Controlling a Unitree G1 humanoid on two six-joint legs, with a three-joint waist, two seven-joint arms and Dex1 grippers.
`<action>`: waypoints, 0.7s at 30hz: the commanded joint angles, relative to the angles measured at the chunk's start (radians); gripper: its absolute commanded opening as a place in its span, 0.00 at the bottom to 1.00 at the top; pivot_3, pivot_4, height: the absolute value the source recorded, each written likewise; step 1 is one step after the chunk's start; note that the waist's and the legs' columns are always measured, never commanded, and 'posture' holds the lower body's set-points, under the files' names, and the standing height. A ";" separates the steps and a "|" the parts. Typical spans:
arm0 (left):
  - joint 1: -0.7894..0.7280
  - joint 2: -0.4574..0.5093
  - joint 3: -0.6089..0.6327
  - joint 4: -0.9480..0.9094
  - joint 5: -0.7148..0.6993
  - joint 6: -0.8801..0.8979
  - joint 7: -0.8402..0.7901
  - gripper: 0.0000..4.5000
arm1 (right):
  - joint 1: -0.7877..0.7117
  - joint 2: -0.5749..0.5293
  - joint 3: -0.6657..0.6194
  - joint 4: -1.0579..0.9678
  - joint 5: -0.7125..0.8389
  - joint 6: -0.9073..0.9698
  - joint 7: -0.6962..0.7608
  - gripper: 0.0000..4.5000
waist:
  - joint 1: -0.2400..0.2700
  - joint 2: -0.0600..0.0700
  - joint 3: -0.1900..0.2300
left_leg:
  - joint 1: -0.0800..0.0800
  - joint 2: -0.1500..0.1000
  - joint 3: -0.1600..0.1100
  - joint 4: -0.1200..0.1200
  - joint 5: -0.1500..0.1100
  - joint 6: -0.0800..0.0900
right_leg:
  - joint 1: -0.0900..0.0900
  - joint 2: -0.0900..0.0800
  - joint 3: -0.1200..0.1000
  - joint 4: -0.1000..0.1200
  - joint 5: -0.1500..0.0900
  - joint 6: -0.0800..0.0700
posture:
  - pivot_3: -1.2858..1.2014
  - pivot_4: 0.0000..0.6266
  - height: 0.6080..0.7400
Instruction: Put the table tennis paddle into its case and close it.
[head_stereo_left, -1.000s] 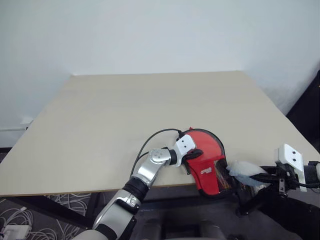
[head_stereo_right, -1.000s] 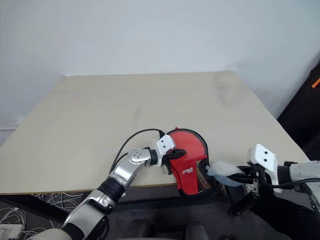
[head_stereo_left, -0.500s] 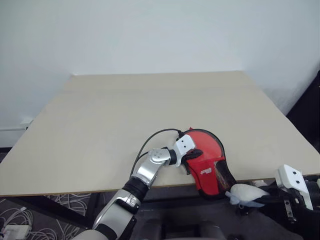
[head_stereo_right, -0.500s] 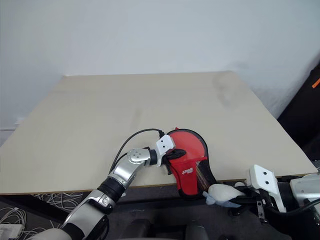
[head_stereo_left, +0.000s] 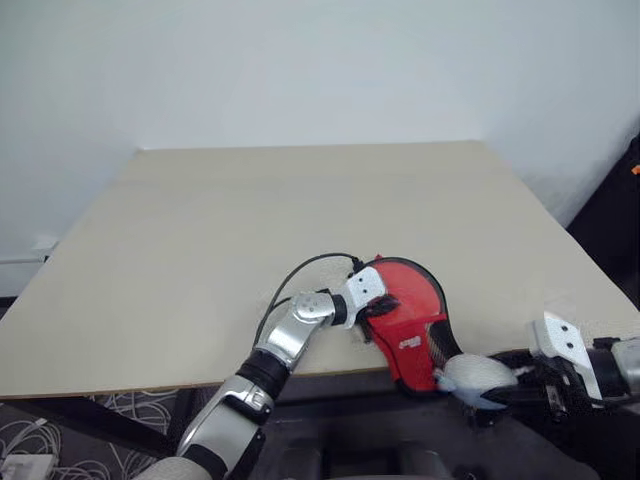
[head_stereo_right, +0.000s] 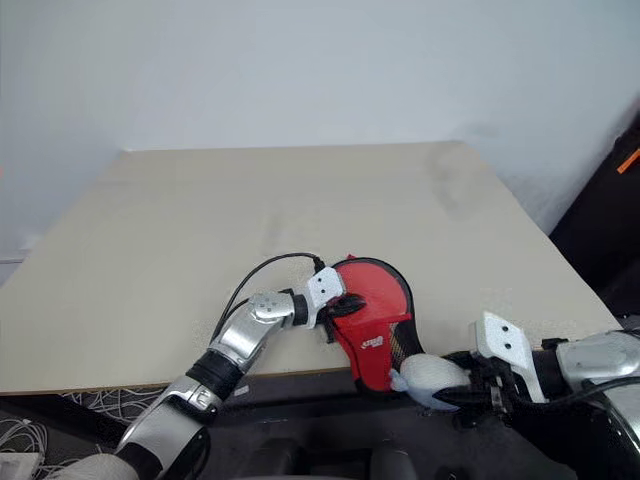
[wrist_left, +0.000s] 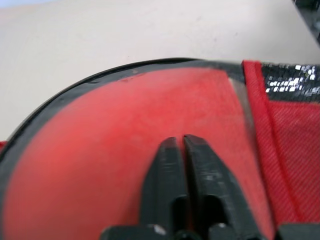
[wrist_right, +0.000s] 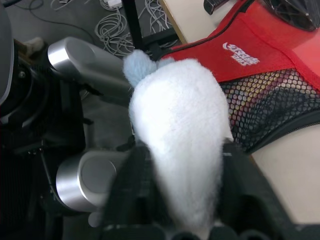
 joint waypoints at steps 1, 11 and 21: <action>0.021 0.045 0.000 -0.103 0.001 0.073 -0.050 0.35 | -0.168 0.030 0.013 -0.019 0.100 0.100 -0.064 0.74 | -0.002 0.000 0.000 | 0.000 0.000 0.000 0.000 0.000 0.000 | 0.000 0.000 0.000 0.000 0.000 0.000 | 0.52 0.00 1.00; 0.030 0.268 0.191 -0.435 -0.092 0.277 -0.081 0.99 | -0.567 0.193 0.159 0.126 0.113 0.263 -0.256 1.00 | 0.006 -0.005 0.004 | -0.016 0.000 -0.001 -0.001 0.002 0.005 | -0.014 0.001 -0.001 0.003 0.005 0.000 | 0.52 0.00 1.00; 0.192 0.466 0.453 -0.590 -0.186 0.456 -0.017 0.99 | -0.658 0.329 0.278 0.264 0.001 0.227 -0.358 1.00 | 0.001 -0.005 0.004 | -0.013 0.001 0.001 0.000 0.001 0.007 | -0.014 0.001 0.001 0.005 0.005 -0.001 | 0.52 0.00 1.00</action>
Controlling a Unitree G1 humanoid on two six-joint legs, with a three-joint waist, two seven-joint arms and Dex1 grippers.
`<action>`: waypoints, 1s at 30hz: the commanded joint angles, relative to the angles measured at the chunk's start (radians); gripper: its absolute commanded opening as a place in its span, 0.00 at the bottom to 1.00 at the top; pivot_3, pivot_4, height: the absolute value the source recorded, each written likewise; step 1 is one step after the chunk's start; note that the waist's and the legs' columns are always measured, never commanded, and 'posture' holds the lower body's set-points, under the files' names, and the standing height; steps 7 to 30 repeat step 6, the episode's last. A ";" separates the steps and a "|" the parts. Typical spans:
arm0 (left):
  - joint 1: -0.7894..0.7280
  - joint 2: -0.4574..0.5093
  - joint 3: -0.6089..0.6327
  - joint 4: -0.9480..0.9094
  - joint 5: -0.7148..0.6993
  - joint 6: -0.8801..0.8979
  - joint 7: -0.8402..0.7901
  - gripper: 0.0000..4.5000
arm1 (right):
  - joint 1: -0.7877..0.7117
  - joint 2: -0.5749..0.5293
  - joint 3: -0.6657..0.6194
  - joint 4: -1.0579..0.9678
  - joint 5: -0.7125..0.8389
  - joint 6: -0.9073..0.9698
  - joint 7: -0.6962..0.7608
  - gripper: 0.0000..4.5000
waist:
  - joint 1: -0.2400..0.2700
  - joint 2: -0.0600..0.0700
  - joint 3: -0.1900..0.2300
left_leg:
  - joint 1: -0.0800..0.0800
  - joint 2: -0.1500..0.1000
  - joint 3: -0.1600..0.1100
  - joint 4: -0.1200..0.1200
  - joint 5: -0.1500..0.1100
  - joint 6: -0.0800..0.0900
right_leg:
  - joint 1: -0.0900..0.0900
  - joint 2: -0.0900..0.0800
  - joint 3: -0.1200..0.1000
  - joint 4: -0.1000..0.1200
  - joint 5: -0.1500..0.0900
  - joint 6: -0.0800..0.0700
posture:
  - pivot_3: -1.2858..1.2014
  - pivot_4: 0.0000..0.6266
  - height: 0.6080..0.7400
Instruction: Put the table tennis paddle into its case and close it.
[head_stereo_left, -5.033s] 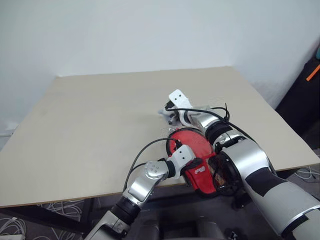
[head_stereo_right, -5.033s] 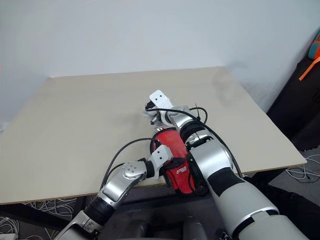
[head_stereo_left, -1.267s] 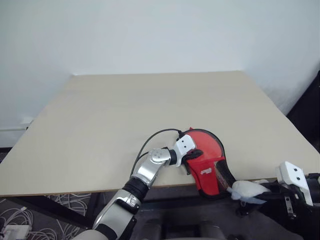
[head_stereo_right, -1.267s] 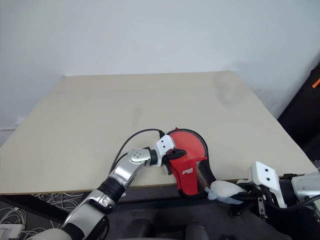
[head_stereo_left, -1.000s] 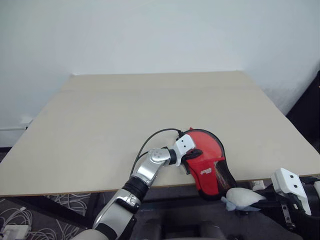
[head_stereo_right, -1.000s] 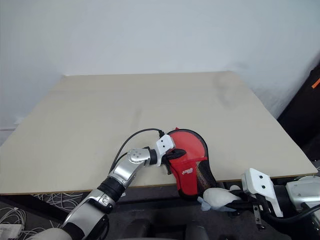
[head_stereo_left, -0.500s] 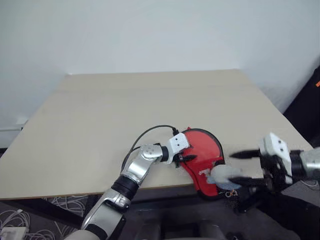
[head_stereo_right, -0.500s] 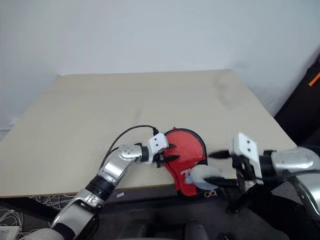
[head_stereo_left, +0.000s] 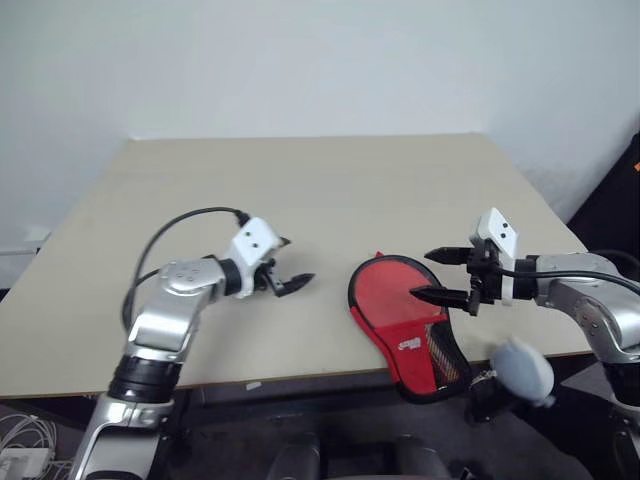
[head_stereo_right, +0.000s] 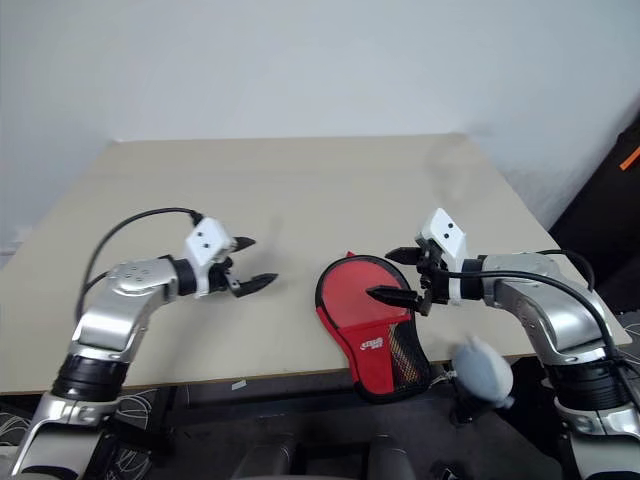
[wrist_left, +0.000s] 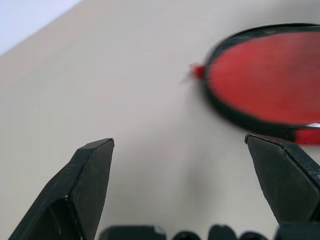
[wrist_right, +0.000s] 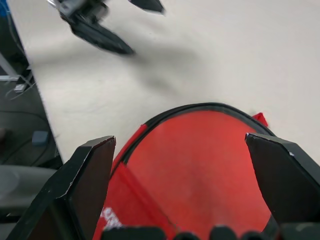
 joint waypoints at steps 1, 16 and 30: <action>0.057 0.038 0.080 -0.069 -0.026 0.041 0.038 0.99 | -0.037 0.044 0.019 0.025 -0.039 -0.022 -0.048 1.00 | -0.001 0.000 0.000 | 0.001 0.000 0.000 0.000 0.000 0.000 | 0.000 0.000 0.000 0.001 0.000 0.000 | 0.52 0.00 1.00; 0.143 0.054 0.164 -0.134 -0.048 0.095 0.096 0.99 | -0.075 0.098 0.068 0.080 -0.072 -0.031 -0.051 1.00 | -0.001 0.000 0.000 | 0.001 0.000 0.001 0.002 0.001 -0.001 | -0.001 0.000 0.002 0.007 0.000 0.000 | 0.52 0.00 1.00; 0.143 0.054 0.164 -0.134 -0.048 0.095 0.096 0.99 | -0.075 0.098 0.068 0.080 -0.072 -0.031 -0.051 1.00 | -0.001 0.000 0.000 | 0.001 0.000 0.001 0.002 0.001 -0.001 | -0.001 0.000 0.002 0.007 0.000 0.000 | 0.52 0.00 1.00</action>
